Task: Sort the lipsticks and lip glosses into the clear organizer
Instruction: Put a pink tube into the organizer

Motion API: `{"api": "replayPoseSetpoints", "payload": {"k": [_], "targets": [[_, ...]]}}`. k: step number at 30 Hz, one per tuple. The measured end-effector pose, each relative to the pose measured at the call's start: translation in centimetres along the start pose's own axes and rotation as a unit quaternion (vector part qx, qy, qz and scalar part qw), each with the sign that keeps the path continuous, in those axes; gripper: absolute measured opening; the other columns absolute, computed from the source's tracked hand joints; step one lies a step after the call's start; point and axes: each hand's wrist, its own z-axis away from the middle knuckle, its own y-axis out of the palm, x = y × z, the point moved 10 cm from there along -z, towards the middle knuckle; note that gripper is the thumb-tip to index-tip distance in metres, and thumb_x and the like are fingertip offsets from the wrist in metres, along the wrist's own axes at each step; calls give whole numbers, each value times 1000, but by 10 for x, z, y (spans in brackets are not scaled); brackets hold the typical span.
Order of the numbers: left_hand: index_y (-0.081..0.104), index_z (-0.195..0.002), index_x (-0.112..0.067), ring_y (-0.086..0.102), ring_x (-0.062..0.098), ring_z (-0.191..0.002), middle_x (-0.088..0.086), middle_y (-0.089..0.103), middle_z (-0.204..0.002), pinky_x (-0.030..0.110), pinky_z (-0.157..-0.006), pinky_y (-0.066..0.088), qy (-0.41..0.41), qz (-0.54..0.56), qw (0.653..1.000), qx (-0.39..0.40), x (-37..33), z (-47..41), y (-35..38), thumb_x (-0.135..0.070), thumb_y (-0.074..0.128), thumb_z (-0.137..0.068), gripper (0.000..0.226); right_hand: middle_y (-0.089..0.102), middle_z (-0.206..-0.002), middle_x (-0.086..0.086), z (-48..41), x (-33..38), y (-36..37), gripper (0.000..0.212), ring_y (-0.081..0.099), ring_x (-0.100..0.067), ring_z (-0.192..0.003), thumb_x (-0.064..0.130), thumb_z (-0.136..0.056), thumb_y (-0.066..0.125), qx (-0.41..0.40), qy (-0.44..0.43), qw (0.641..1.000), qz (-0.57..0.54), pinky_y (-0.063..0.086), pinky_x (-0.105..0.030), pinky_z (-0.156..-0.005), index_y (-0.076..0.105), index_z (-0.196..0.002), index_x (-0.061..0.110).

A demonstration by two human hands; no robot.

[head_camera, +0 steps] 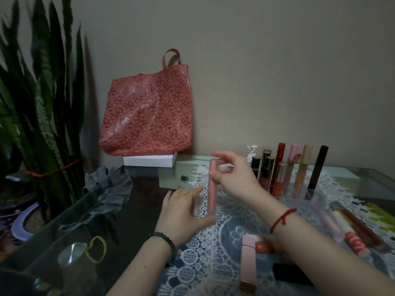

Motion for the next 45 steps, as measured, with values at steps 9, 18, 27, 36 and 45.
{"api": "replayPoseSetpoints", "payload": {"k": [9,18,27,36,45], "targets": [[65,-94,-28,61,-2,-91,-14,69,-89,17,-82,45,21,343,938,-49,-41,9,-11,-21,70,-74,22,63,-93,9,40,39,-60,40,66,-1,-72,2,-72,71,-62,-76,987,-127,54,-15,-66,60,-102,26],[67,-87,-26,61,-1,-85,-15,69,-83,12,-77,45,69,340,936,-59,-92,-4,-6,-20,68,-76,14,68,-83,-2,49,18,-104,22,68,-7,-74,6,-75,68,-74,-45,973,-214,56,-20,-67,64,-91,21],[64,-90,-35,59,-8,-83,-19,68,-82,13,-80,45,83,291,950,-79,-124,-13,11,-27,69,-73,19,65,-85,5,58,11,-139,41,66,-3,-73,-2,-74,67,-72,-82,984,-141,52,-13,-65,60,-97,31],[52,-110,-36,45,-15,-100,-24,53,-106,3,-83,36,25,218,971,-92,-81,-9,16,-36,64,-75,37,65,-83,17,59,-4,-194,41,63,0,-77,10,-72,72,-254,-94,962,-19,52,-12,-72,57,-103,32],[34,-131,-33,40,-17,-99,-20,51,-118,8,-86,30,-23,182,982,55,-66,-7,53,-64,52,-64,76,61,-86,19,55,-37,-179,44,60,3,-80,13,-72,70,-230,-70,969,48,52,-17,-72,53,-106,36]]}}
